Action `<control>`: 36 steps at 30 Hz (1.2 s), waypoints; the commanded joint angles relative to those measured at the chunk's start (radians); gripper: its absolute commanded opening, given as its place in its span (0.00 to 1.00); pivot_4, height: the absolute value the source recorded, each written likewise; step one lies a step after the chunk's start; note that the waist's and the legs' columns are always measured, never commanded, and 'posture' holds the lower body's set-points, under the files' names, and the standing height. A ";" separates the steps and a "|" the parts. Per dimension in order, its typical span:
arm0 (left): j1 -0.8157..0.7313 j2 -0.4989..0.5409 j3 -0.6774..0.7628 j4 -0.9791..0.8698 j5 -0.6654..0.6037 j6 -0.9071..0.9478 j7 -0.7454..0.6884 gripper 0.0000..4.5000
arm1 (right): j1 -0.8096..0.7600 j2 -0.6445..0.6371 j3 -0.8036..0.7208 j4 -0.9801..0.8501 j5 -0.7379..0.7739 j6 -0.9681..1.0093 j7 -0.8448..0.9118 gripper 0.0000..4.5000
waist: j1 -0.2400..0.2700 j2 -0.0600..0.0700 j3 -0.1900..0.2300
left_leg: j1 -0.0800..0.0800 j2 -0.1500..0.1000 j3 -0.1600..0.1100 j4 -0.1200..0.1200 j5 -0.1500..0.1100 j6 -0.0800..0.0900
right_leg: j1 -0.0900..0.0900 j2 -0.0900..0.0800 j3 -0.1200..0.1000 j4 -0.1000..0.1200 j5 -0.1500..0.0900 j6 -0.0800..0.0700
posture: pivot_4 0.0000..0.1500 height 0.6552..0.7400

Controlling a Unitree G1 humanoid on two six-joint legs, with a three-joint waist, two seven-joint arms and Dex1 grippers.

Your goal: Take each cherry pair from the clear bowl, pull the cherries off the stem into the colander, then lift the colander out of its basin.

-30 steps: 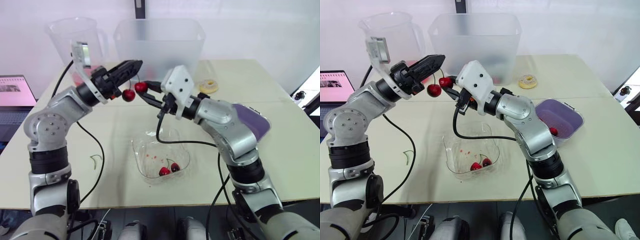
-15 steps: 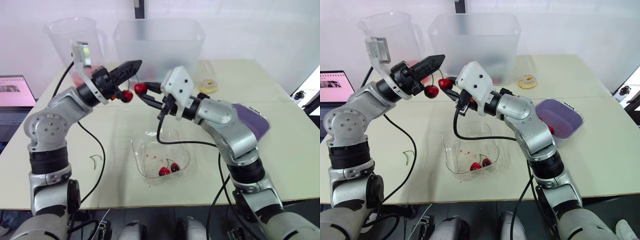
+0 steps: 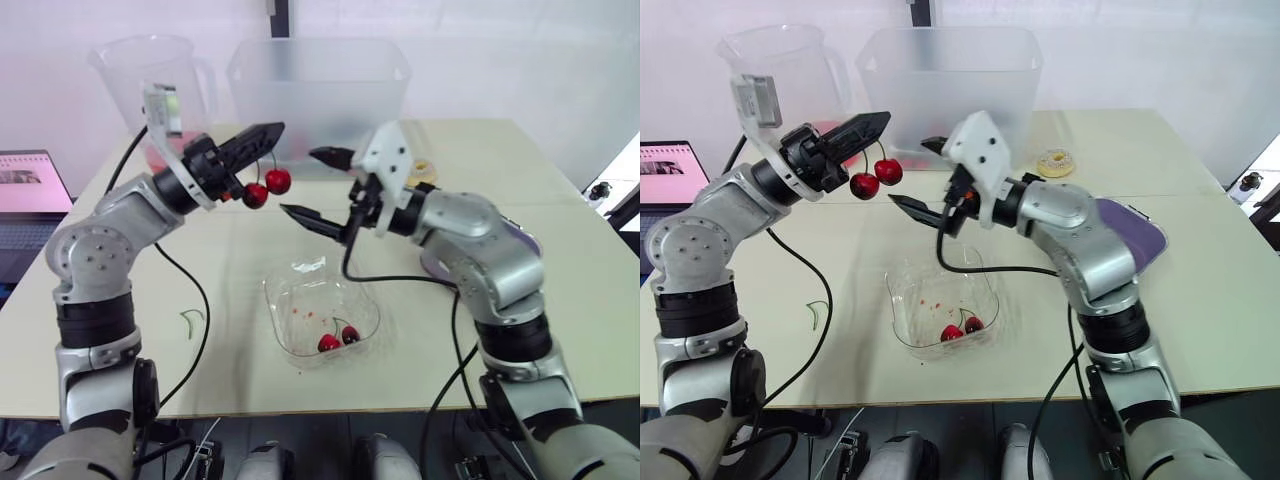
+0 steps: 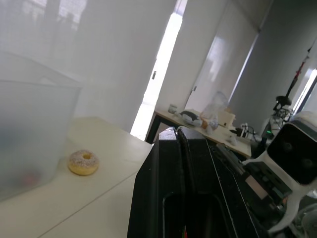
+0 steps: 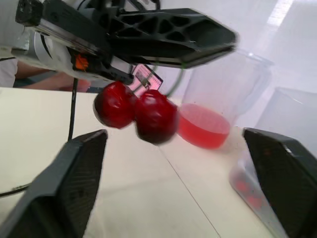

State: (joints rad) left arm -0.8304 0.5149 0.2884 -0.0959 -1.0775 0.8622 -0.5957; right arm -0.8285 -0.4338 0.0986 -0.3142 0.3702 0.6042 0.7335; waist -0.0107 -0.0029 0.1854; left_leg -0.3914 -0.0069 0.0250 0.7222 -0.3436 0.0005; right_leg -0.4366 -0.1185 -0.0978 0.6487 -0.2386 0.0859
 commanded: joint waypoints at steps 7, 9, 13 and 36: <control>-0.002 0.089 -0.043 -0.054 -0.019 0.025 -0.206 0.00 | -0.065 -0.119 -0.230 0.117 0.472 0.355 0.221 0.99 | -0.002 0.000 0.000 | 0.000 0.000 0.000 0.000 0.000 0.000 | 0.000 0.000 0.000 0.000 0.000 0.000 | 1.00 0.39; 0.011 0.102 -0.064 -0.083 -0.028 0.037 -0.255 0.00 | -0.086 -0.093 -0.213 0.153 0.502 0.420 0.185 0.99 | -0.004 0.000 0.000 | 0.000 0.001 0.000 0.000 0.000 0.000 | 0.000 0.000 0.000 0.000 0.000 0.000 | 1.00 0.39; 0.019 0.092 -0.081 -0.117 -0.043 0.052 -0.275 0.00 | -0.103 -0.014 -0.170 0.154 0.517 0.446 0.137 0.99 | -0.003 0.000 0.000 | 0.001 0.001 0.000 -0.001 0.000 0.000 | 0.000 0.000 0.000 0.000 0.000 0.000 | 1.00 0.39; 0.019 0.073 -0.087 -0.134 -0.046 0.038 -0.233 0.00 | -0.077 0.083 -0.161 0.103 0.644 0.547 0.002 0.50 | -0.001 0.000 0.000 | 0.000 0.000 0.000 0.000 0.000 0.000 | 0.001 0.000 0.000 0.000 0.000 0.000 | 1.00 0.39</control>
State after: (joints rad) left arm -0.7974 0.5850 0.1915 -0.2147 -1.1214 0.9138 -0.8251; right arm -0.9037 -0.3462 -0.0376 -0.1747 0.9860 1.1522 0.7404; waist -0.0121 -0.0027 0.1856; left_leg -0.3911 -0.0067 0.0245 0.7221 -0.3436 0.0006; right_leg -0.4360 -0.1185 -0.0978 0.6488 -0.2386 0.0858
